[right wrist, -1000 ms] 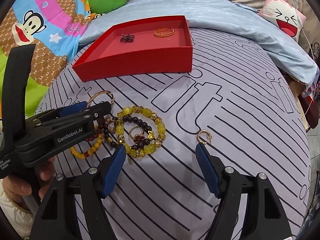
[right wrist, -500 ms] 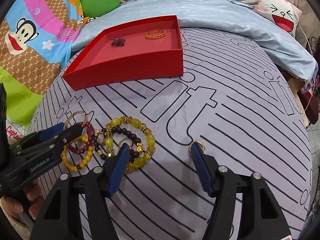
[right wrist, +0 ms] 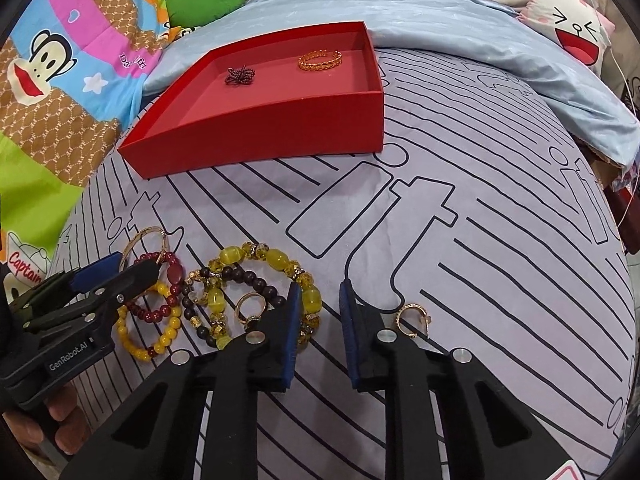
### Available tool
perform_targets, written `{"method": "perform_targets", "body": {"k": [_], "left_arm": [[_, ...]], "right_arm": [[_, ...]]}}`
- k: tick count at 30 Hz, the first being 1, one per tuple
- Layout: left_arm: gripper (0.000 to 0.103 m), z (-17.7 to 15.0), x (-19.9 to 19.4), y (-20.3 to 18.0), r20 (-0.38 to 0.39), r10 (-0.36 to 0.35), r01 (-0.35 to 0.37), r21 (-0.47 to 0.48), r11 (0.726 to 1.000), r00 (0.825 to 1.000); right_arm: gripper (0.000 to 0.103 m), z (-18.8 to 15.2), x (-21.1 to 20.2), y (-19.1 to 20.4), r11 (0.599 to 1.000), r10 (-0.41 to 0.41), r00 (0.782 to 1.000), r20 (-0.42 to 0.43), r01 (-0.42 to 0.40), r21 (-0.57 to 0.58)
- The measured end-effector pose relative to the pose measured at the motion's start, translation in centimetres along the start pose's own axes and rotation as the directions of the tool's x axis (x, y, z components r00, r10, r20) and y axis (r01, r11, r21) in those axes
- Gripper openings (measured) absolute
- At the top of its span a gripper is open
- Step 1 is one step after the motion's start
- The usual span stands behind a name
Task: Organize jewelry
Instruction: 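Grasp the thin gold bangle with the left gripper while the right gripper grasps the yellow crystal beaded bracelet, then carry both bracelets into the red tray and open both grippers to release them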
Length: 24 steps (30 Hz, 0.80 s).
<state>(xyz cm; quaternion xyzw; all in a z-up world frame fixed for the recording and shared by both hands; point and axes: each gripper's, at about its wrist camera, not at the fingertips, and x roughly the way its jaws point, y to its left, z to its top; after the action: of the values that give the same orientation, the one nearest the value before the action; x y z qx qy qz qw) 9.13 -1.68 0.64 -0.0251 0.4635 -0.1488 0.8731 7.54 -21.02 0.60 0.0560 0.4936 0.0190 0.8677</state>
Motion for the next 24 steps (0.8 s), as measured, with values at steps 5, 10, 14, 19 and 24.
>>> {"method": "perform_targets", "body": {"k": [5,10,14,19,24], "left_arm": [[0.054,0.0,0.0,0.0,0.002,0.001,-0.001,0.001,1.0,1.0],[0.053,0.1,-0.1,0.1,-0.002,-0.011,0.011,-0.007,1.0,1.0],[0.053,0.1,-0.6,0.1,0.0,-0.01,0.01,-0.006,1.0,1.0],[0.053,0.4,-1.8,0.0,0.018,-0.02,0.02,-0.002,1.0,1.0],[0.053,0.9,-3.5,-0.3,0.041,-0.028,0.028,0.004,1.0,0.999]], "right_arm": [[0.01,-0.2,0.0,0.5,0.999,-0.029,0.999,0.018,0.03,-0.043],[0.009,-0.1,-0.2,0.7,0.998,-0.024,1.0,0.019,0.025,-0.05],[0.009,0.2,-1.2,0.7,0.999,-0.009,0.999,0.037,0.011,-0.039],[0.009,0.9,-3.0,1.1,0.999,0.014,0.998,0.065,-0.012,-0.038],[0.009,1.8,-5.0,1.7,0.998,0.039,0.995,0.095,-0.035,-0.047]]}}
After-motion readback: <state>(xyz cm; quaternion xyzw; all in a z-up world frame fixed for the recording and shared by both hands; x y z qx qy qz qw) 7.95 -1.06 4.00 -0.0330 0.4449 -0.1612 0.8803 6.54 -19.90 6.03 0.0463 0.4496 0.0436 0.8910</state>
